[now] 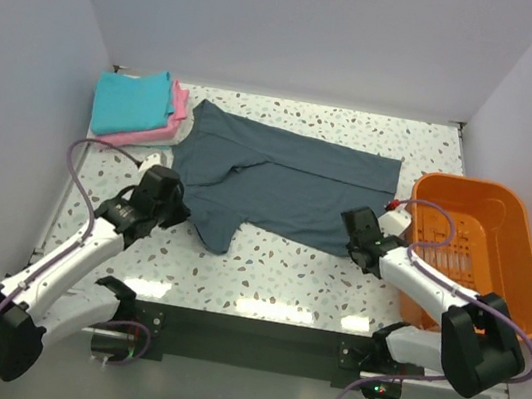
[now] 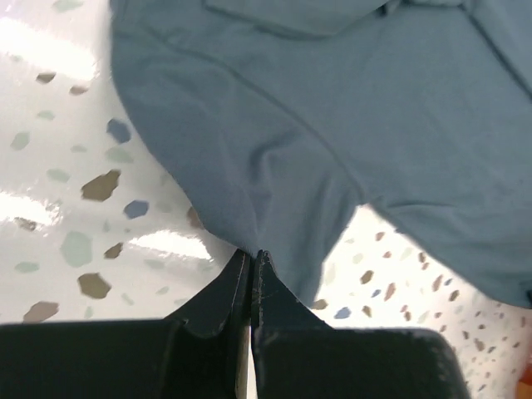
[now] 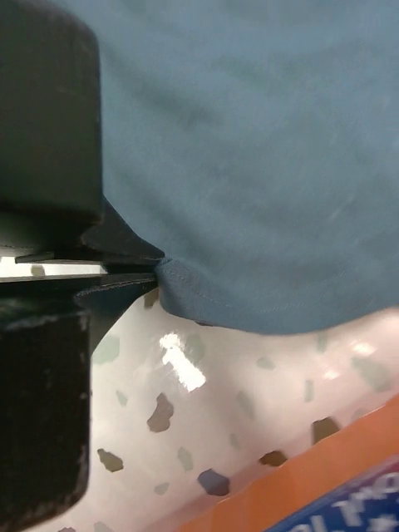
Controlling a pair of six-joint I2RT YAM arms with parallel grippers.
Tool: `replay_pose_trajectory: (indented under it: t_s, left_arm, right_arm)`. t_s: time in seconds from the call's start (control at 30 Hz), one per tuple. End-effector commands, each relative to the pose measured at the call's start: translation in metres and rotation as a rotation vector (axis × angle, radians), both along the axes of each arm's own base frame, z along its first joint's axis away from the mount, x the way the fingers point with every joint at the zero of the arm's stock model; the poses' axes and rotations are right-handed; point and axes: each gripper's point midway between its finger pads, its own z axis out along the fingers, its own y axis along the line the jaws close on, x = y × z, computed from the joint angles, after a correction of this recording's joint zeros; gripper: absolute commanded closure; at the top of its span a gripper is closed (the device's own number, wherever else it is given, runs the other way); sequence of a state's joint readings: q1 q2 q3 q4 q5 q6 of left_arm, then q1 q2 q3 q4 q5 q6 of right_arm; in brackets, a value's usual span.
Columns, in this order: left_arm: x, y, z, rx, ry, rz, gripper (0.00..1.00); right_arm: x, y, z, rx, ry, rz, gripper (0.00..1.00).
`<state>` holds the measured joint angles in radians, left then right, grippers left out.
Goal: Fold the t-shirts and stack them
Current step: Fold the tshirt
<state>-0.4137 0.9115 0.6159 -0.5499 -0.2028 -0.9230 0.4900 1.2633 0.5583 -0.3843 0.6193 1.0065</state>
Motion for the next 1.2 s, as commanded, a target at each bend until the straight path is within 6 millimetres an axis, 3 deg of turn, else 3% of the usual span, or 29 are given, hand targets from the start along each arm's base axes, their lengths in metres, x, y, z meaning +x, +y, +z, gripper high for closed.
replay_pose_trajectory:
  t_s: [0.0,0.07,0.1,0.17,0.23,0.37,0.4,0.47,0.57,0.8,1.17]
  left_arm:
    - [0.037,-0.018,0.048,-0.037,-0.137,-0.040,1.00]
    - [0.048,-0.019,0.051,-0.024,-0.136,-0.035,1.00]
    - [0.059,-0.018,0.063,-0.029,-0.167,-0.028,1.00]
    - [0.073,-0.018,0.064,-0.027,-0.165,-0.022,1.00]
    - [0.092,-0.017,0.077,-0.051,-0.196,-0.018,1.00]
    - [0.125,-0.013,0.075,-0.068,-0.196,-0.006,1.00]
    - [0.135,-0.015,0.086,-0.084,-0.224,-0.014,1.00]
    - [0.152,-0.011,0.083,-0.083,-0.218,0.001,1.00]
    - [0.181,-0.014,0.099,-0.089,-0.253,-0.009,1.00]
    - [0.229,-0.003,0.084,-0.043,-0.208,0.033,1.00]
    - [0.288,0.023,0.062,-0.008,-0.184,0.096,1.00]
  right_arm:
    - [0.023,0.001,0.033,-0.042,-0.058,0.012,1.00]
    - [0.034,0.003,0.047,-0.062,-0.075,0.023,1.00]
    - [0.043,0.005,0.055,-0.066,-0.087,0.025,1.00]
    - [0.051,0.001,0.060,-0.080,-0.078,0.022,1.00]
    - [0.063,0.002,0.067,-0.077,-0.080,0.028,1.00]
    - [0.086,-0.004,0.073,-0.058,-0.077,0.026,1.00]
    - [0.089,-0.004,0.073,-0.057,-0.069,0.029,1.00]
    - [0.101,-0.009,0.074,-0.062,-0.056,0.025,1.00]
    - [0.117,-0.009,0.075,-0.066,-0.042,0.043,1.00]
    - [0.151,-0.010,0.075,-0.084,-0.009,0.060,1.00]
    - [0.187,-0.035,0.063,-0.064,0.036,0.024,1.00]
